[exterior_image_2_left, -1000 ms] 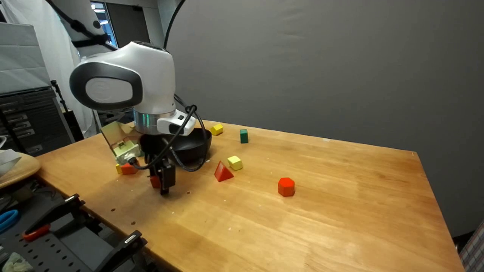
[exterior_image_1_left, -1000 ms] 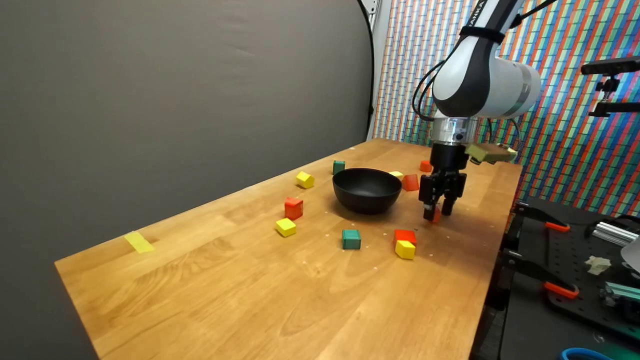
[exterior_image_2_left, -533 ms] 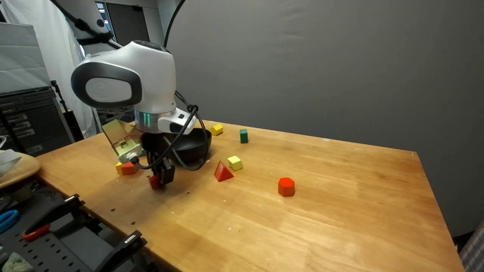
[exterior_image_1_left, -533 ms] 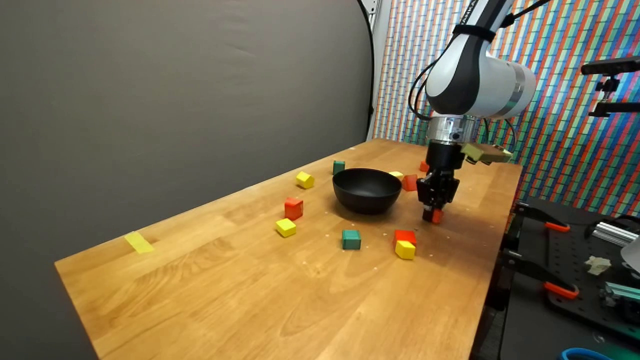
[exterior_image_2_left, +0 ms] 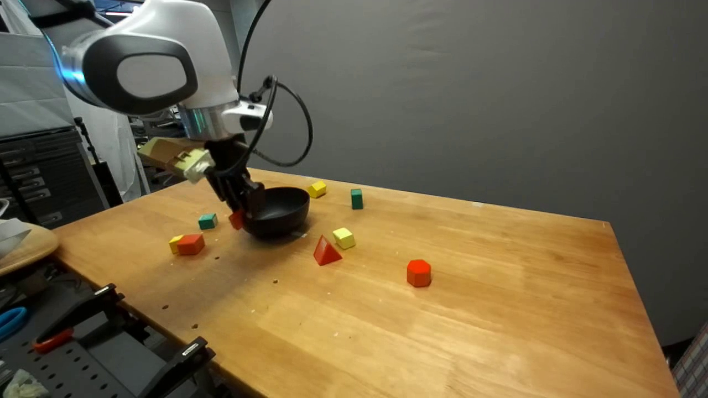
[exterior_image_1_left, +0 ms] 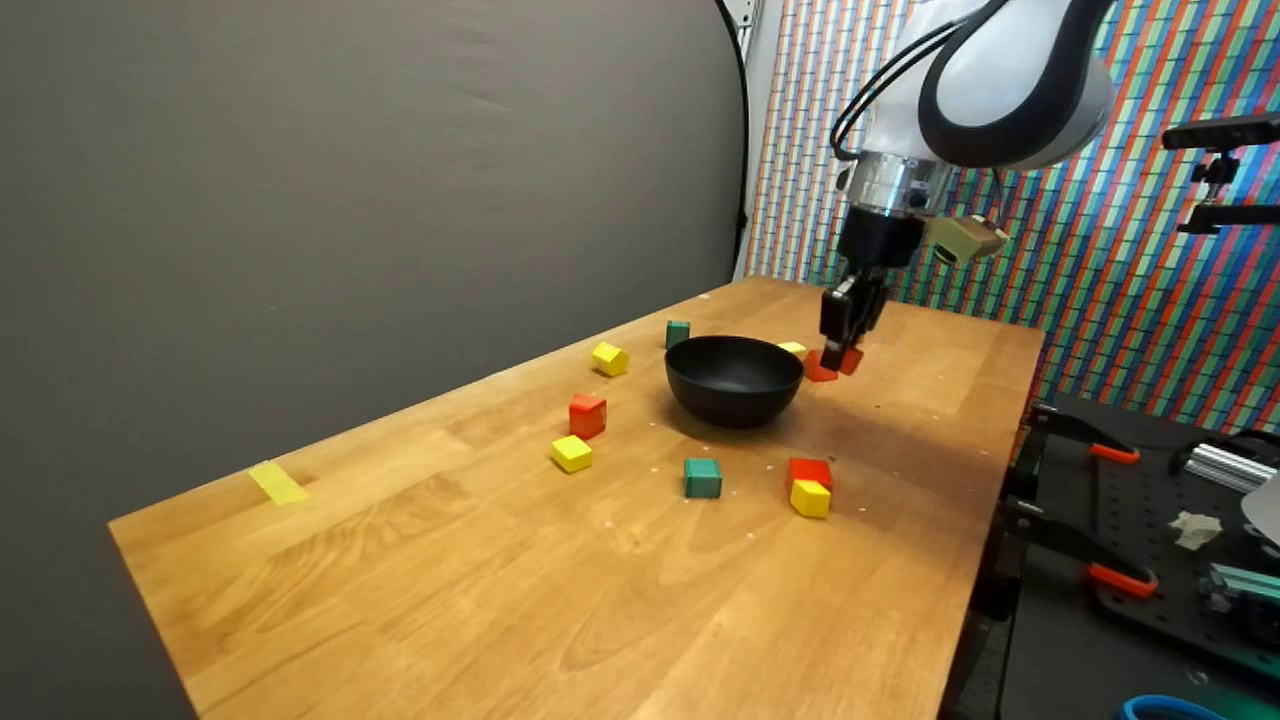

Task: Put all the blocks on the table in the black bowl

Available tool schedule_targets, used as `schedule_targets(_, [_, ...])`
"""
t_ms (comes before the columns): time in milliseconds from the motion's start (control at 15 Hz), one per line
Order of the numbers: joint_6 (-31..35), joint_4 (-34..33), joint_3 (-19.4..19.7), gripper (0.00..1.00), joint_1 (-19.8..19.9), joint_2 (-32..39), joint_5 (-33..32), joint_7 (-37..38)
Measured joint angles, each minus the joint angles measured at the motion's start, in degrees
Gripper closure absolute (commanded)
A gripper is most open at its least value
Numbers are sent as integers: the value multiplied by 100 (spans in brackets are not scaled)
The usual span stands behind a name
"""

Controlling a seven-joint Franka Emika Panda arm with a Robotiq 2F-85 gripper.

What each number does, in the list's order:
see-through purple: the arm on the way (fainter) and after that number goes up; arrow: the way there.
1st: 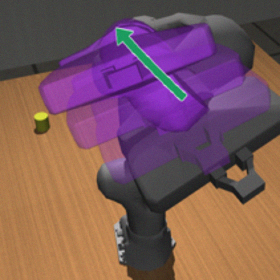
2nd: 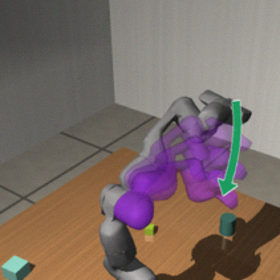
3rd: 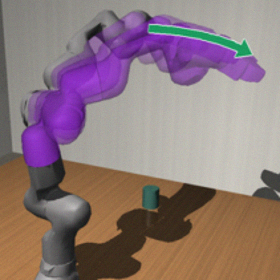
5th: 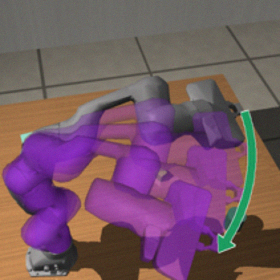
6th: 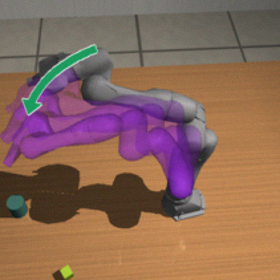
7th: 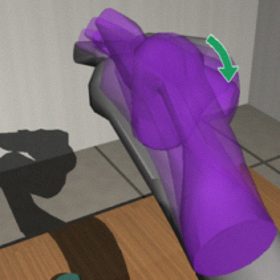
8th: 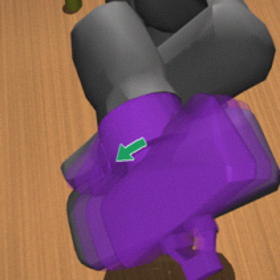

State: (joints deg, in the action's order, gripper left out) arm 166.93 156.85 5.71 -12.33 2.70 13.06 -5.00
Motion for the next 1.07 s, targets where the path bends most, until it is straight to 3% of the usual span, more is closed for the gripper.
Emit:
schedule_targets(133, [8, -143, 28, 94, 0, -326, -907, 375])
schedule_targets(267, [8, -454, -182, 94, 199, -446, -1296, 398])
schedule_targets(467, [6, -1009, -411, 94, 345, -128, -1293, 245])
schedule_targets(733, [1, -1728, -740, 94, 533, 960, -1006, 29])
schedule_targets(800, [-2, -1873, -834, 88, 605, 1251, -965, 7])
schedule_targets(867, [-3, -1993, -918, 50, 680, 1522, -953, -7])
schedule_targets(933, [-3, -2087, -991, 48, 752, 1754, -953, -18])
schedule_targets(1067, [-2, -2222, -1156, 34, 929, 2069, -944, -60])
